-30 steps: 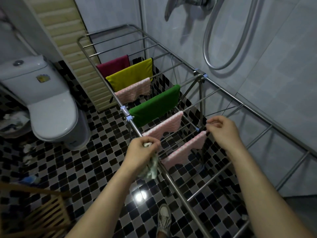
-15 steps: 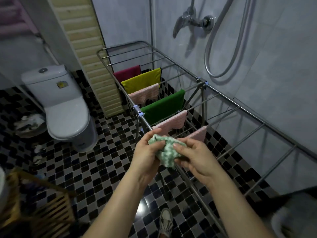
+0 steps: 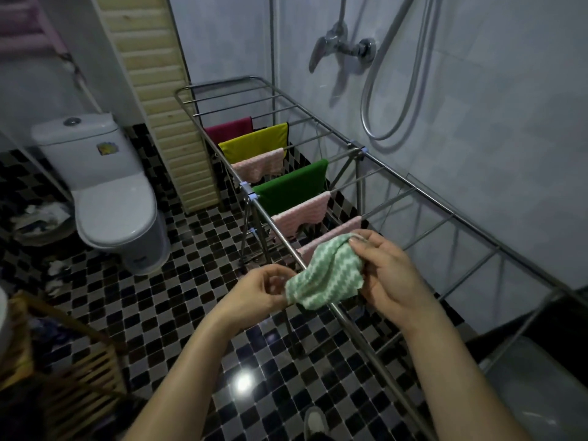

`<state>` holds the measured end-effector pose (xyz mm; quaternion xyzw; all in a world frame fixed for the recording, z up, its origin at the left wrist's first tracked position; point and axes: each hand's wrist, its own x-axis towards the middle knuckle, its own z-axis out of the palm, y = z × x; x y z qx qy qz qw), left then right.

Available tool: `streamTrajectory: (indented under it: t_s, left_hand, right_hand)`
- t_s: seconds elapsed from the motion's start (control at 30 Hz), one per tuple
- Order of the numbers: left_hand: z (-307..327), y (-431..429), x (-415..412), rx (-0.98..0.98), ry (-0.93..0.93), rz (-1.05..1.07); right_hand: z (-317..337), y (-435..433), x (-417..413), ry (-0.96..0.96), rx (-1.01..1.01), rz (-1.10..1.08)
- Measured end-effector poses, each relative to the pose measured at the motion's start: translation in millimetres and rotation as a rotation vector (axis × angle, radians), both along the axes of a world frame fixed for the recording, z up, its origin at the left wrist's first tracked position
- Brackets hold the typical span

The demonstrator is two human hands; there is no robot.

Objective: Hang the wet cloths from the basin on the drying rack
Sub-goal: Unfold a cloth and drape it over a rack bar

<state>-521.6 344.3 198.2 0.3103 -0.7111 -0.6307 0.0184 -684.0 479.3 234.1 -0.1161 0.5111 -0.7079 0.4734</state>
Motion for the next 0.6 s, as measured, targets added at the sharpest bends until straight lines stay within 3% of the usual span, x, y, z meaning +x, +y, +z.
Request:
streamTrajectory:
  t_s: [0.07, 0.17, 0.33, 0.37, 0.47, 0.6]
  left_hand:
    - [9, 11, -6, -0.091, 0.144, 0.09]
    - [25, 36, -24, -0.057, 0.408, 0.149]
    - [17, 66, -44, -0.678, 0.373, 0.075]
    - [14, 66, -45, -0.653, 0.386, 0.097]
    - [17, 67, -43, -0.315, 0.391, 0.141]
    - [25, 75, -52, -0.195, 0.297, 0.084]
  right_hand:
    - [5, 4, -2, 0.089, 0.012, 0.108]
    - [9, 7, -1, 0.175, 0.052, 0.165]
    - [11, 15, -3, 0.048, 0.02, 0.038]
    - [10, 17, -4, 0.038, 0.025, 0.021]
    - [7, 27, -13, 0.07, 0.082, -0.031]
    - [3, 43, -29, 0.163, 0.16, -0.075]
